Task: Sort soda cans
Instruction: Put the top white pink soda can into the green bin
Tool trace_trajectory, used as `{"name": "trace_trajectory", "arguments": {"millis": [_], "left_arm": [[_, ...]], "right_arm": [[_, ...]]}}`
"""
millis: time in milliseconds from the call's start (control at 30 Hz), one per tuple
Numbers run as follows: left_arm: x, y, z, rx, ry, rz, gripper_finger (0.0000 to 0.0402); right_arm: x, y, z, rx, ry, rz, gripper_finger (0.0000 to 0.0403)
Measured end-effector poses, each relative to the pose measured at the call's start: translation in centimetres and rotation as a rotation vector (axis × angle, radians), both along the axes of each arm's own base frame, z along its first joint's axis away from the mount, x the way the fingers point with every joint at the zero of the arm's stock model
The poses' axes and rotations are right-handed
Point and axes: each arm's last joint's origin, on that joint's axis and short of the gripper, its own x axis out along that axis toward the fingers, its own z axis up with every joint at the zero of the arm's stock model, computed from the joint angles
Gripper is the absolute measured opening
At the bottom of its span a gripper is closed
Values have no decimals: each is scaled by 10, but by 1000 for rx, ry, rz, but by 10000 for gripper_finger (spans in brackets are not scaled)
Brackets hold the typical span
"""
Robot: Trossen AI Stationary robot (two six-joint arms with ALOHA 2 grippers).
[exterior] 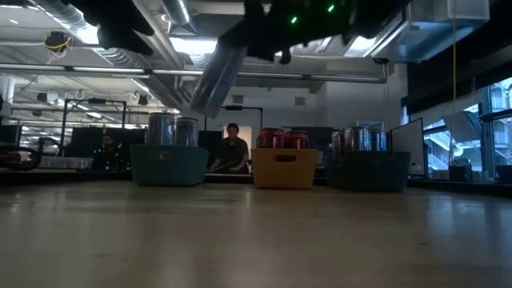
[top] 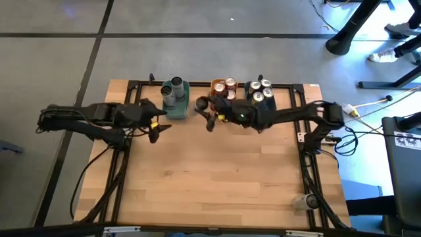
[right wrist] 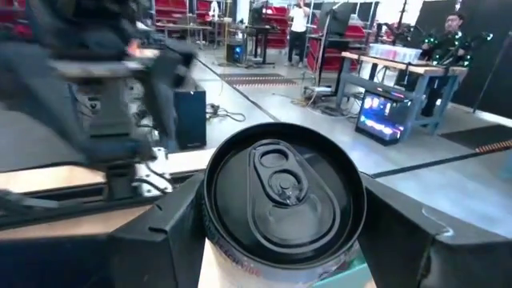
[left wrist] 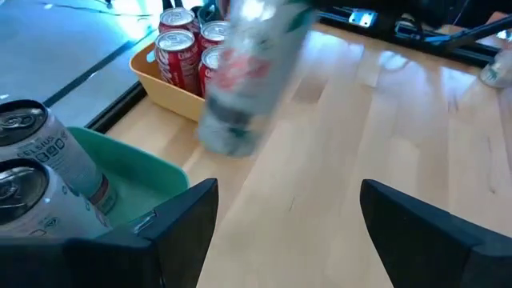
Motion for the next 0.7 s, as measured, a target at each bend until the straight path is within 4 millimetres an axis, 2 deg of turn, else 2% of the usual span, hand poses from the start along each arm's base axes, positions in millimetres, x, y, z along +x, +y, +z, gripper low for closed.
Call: {"name": "trace_trajectory", "arguments": {"millis": [233,500,700], "left_arm": [[-2,0,1,35,10,-19,295],[-4,1,-1,45,37,-15,295],[-3,0,-2,40,35,-13,295]], "right_arm": [[32,-44,-6,-7,16,-13,250],[71,-88,-9,-5,146,-32,250],[95,-106,-23,16,225,-29,250]]}}
